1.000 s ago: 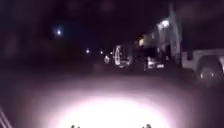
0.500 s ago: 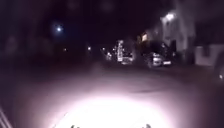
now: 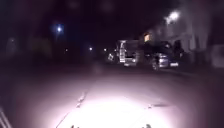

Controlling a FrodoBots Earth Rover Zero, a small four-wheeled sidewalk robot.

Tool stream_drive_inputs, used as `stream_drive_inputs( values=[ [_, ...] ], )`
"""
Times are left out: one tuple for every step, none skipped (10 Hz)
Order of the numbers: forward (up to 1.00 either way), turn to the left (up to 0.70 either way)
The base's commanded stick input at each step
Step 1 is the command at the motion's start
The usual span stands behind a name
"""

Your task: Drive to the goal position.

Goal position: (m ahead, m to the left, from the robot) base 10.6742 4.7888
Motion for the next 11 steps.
stream_drive_inputs(
  values=[
    [1.0,0.0],
    [1.0,0.0],
    [1.0,0.0],
    [1.0,0.0],
    [1.0,0.0],
    [1.0,0.0],
    [1.0,0.0],
    [1.0,0.0],
    [1.0,0.0],
    [1.0,0.0],
    [1.0,0.0]
  ],
)
